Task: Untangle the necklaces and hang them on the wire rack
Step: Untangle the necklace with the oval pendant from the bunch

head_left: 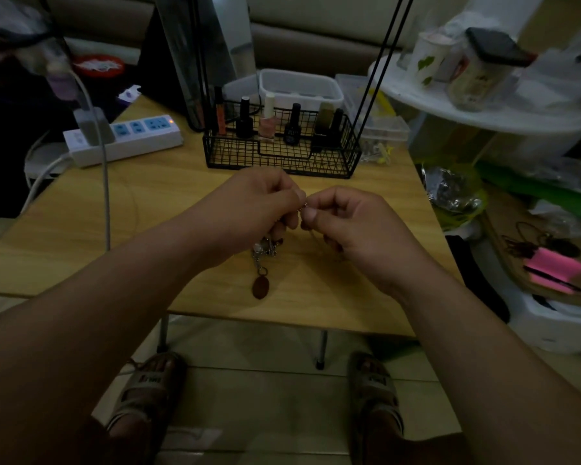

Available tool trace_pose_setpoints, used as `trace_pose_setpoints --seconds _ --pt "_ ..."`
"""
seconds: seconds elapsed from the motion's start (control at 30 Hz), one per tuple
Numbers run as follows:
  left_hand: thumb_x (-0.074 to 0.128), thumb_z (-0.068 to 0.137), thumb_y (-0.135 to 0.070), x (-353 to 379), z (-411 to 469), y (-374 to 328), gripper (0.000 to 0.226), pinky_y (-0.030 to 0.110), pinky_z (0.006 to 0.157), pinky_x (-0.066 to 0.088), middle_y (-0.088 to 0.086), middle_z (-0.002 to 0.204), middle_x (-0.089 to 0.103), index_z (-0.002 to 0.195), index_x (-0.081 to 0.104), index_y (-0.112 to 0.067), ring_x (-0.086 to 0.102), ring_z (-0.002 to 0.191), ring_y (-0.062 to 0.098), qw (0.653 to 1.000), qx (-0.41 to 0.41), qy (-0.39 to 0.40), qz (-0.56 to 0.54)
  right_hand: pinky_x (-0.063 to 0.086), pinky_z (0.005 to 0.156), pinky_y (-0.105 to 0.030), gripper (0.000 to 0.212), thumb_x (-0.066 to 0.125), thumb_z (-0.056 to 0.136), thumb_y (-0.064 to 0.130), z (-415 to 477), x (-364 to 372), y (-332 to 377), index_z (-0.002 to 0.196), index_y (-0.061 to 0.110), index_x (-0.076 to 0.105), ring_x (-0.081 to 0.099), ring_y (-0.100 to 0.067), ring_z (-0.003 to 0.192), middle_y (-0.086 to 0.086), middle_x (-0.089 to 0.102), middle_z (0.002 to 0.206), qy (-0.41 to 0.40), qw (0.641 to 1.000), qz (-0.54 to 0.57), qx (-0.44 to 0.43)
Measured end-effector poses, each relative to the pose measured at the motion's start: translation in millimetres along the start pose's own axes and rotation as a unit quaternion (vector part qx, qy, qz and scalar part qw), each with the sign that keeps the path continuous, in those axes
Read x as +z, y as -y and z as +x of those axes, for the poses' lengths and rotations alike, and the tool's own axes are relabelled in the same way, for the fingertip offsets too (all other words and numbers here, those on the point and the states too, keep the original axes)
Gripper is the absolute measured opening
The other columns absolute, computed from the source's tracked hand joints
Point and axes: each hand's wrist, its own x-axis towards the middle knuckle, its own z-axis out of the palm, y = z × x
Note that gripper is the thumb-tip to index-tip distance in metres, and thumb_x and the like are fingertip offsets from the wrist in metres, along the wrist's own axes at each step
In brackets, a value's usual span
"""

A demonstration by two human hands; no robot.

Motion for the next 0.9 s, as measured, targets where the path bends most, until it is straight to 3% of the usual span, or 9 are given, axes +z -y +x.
trace_pose_setpoints --seconds 0.1,0.27,0.5,0.77,0.9 --pt "0.06 0.104 -0.025 -2.5 1.3 -0.3 0.014 0.019 0.054 0.047 -0.001 0.081 0.076 0.099 0.069 -0.016 0.064 0.062 0.007 1.0 0.015 0.008 0.018 0.043 0.054 -0.019 0.008 0.071 0.097 0.022 2.0 -1.5 -2.0 0.102 0.018 0.075 0.054 0.001 0.058 0.0 0.075 0.086 -0.007 0.999 -0.038 -0.016" --pt "0.062 0.103 -0.027 -4.1 3.2 1.9 0.011 0.037 0.071 0.057 -0.003 0.087 0.078 0.101 0.069 -0.018 0.073 0.073 0.013 0.999 0.009 0.02 0.04 0.045 0.056 -0.015 0.004 0.071 0.097 0.025 1.6 -3.0 -1.5 0.1 0.024 0.074 0.059 0.004 0.064 0.002 0.075 0.09 -0.037 0.995 -0.082 -0.04" --pt "0.073 0.095 -0.024 -0.5 4.4 3.9 0.006 0.023 0.059 0.053 -0.001 0.077 0.075 0.098 0.069 -0.02 0.069 0.067 0.004 0.998 0.008 0.022 0.067 0.053 0.065 -0.029 0.007 0.07 0.096 0.02 0.8 1.2 -1.6 0.101 0.024 0.068 0.065 -0.014 0.075 0.001 0.072 0.09 -0.036 0.99 -0.114 -0.071" --pt "0.066 0.096 -0.012 -6.5 5.1 4.9 0.002 0.039 0.075 0.049 -0.001 0.08 0.073 0.094 0.068 -0.013 0.064 0.071 0.014 0.997 -0.012 0.054 -0.054 0.051 0.061 -0.022 0.01 0.074 0.094 0.023 0.9 2.6 -2.5 0.1 0.026 0.066 0.064 -0.012 0.076 0.006 0.07 0.092 -0.046 0.981 -0.162 -0.099" --pt "0.06 0.099 -0.015 -8.6 6.9 6.0 0.01 0.034 0.071 0.048 0.004 0.082 0.071 0.092 0.068 -0.013 0.06 0.069 0.013 0.99 -0.038 0.067 -0.118 0.049 0.06 -0.018 0.007 0.072 0.096 0.016 0.8 2.2 2.9 0.101 0.019 0.069 0.06 -0.002 0.068 0.002 0.072 0.087 -0.041 0.99 -0.101 -0.088"
